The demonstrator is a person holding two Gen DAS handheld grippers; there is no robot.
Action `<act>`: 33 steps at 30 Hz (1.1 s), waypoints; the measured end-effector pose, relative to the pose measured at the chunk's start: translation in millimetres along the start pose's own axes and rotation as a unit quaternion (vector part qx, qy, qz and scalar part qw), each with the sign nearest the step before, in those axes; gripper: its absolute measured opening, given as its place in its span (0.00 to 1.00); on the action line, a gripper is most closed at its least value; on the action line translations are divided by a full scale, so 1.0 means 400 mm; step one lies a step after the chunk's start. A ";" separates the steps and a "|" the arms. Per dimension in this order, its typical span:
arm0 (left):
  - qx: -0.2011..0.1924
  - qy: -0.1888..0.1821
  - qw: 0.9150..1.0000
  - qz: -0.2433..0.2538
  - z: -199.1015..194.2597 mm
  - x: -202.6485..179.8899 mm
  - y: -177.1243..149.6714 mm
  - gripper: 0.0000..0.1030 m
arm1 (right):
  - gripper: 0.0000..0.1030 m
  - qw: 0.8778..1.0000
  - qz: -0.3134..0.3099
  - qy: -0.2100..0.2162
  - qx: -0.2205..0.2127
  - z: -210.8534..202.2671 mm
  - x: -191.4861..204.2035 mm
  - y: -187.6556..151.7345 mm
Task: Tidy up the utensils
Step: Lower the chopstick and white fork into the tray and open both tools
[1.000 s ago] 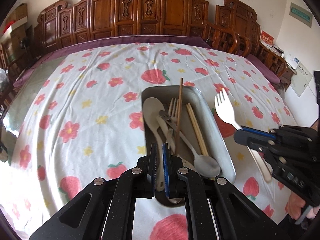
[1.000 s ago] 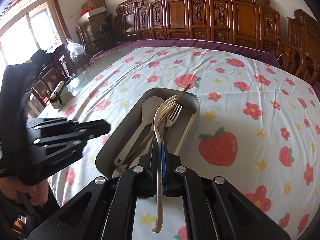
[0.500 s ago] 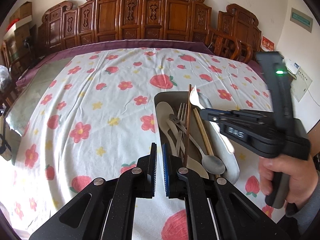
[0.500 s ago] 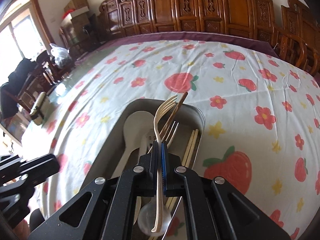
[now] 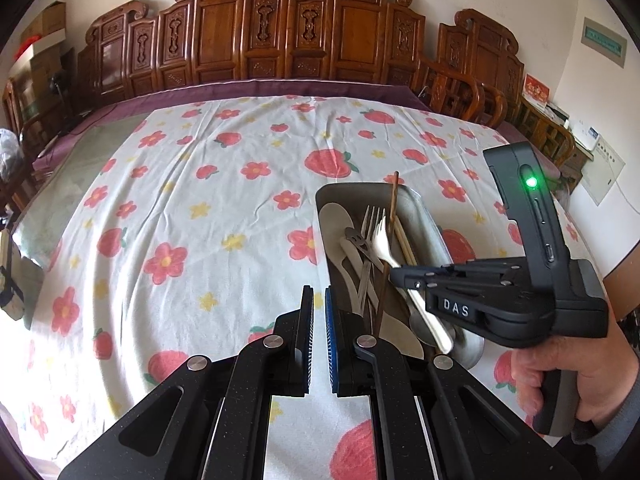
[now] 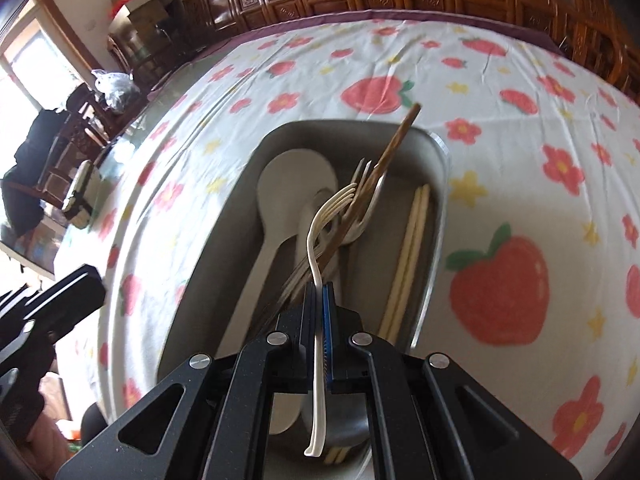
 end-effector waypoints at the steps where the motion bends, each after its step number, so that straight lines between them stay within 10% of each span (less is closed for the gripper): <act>1: 0.000 0.000 1.000 0.001 -0.001 0.000 -0.001 0.05 | 0.04 1.000 -0.004 -0.003 -0.002 -0.003 0.005 -0.005; 23: -0.018 0.003 1.000 0.005 -0.030 -0.033 0.010 0.06 | 0.06 0.993 -0.031 -0.004 -0.116 -0.161 -0.009 0.010; 33: -0.044 -0.002 0.999 0.021 -0.099 -0.144 -0.001 0.44 | 0.06 0.986 -0.024 -0.024 -0.163 -0.356 -0.086 -0.095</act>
Point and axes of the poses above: each gripper's, at about its wrist camera, not at the fingertips, and z roughly the way its jaws point, x to its left, y to its top, the point moved 9 cm from there along z, roughly the way its jaws point, and after that the axes turned 8 degrees about -y, right-handed, at the moved point
